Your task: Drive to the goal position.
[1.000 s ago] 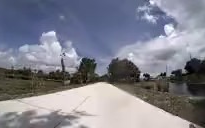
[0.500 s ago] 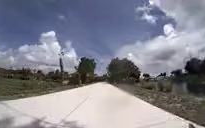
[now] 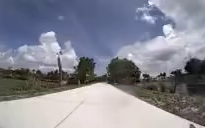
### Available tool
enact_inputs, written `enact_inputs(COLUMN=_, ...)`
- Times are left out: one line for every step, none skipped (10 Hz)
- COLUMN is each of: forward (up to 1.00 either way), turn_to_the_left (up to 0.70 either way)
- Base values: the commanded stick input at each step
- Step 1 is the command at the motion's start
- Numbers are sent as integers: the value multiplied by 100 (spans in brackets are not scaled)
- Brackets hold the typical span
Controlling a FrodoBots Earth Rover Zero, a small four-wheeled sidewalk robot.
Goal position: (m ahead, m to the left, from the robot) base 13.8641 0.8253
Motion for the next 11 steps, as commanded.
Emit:
enact_inputs(forward=85, turn_to_the_left=0)
enact_inputs(forward=85, turn_to_the_left=0)
enact_inputs(forward=85, turn_to_the_left=0)
enact_inputs(forward=85, turn_to_the_left=0)
enact_inputs(forward=85, turn_to_the_left=0)
enact_inputs(forward=85, turn_to_the_left=0)
enact_inputs(forward=85, turn_to_the_left=0)
enact_inputs(forward=85, turn_to_the_left=0)
enact_inputs(forward=85, turn_to_the_left=0)
enact_inputs(forward=85, turn_to_the_left=0)
enact_inputs(forward=85, turn_to_the_left=0)
